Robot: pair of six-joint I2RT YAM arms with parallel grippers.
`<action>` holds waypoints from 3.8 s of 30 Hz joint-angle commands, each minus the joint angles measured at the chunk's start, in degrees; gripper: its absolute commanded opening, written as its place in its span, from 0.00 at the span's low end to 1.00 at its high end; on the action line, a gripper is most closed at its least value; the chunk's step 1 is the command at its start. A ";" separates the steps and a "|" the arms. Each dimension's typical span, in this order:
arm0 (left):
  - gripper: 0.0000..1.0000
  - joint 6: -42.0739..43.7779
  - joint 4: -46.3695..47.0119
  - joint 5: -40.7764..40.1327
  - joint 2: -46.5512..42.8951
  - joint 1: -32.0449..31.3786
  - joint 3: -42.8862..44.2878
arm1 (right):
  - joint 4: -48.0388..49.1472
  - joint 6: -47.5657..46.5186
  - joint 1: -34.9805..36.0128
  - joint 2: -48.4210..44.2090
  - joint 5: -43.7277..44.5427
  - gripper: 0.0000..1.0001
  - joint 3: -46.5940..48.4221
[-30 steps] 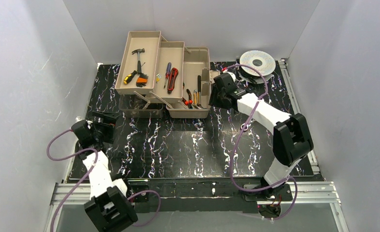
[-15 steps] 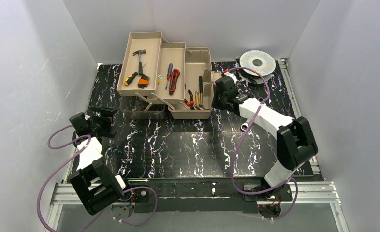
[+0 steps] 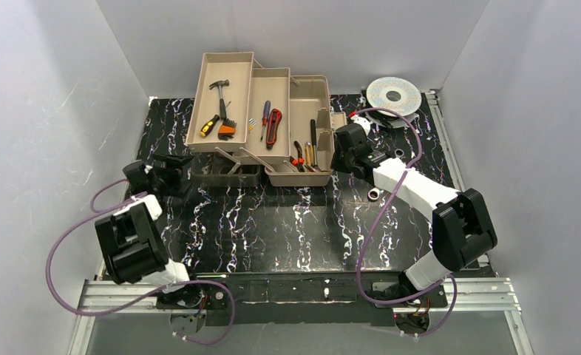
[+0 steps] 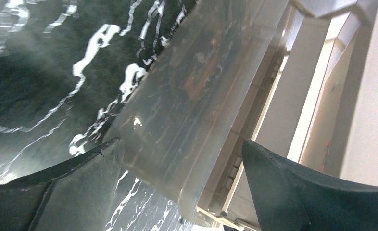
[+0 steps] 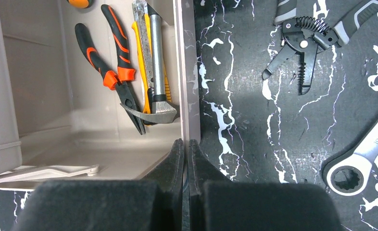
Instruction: Pack the tool kit
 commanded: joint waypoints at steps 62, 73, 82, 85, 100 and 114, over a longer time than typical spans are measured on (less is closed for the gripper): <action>0.00 -27.51 52.97 16.88 32.97 -11.65 17.61 | 8.12 -0.90 -1.47 -0.47 -4.87 0.01 -3.70; 0.00 -20.62 41.80 18.94 26.44 -14.34 20.32 | 8.14 -1.05 -1.47 -0.59 -5.38 0.01 -3.73; 0.00 -21.09 39.12 19.02 20.07 -15.18 21.46 | 8.32 -1.06 -1.46 -0.63 -6.04 0.01 -3.65; 0.00 -20.80 37.26 18.88 17.51 -15.90 22.27 | 8.50 -1.07 -1.47 -0.60 -6.16 0.01 -3.80; 0.00 0.35 4.85 12.39 10.92 -32.87 35.75 | 9.38 -0.99 -1.47 -0.84 -6.91 0.01 -4.17; 0.00 1.09 3.95 11.33 23.12 -44.57 49.21 | 6.37 -0.26 -1.81 -7.53 -3.74 0.01 -4.32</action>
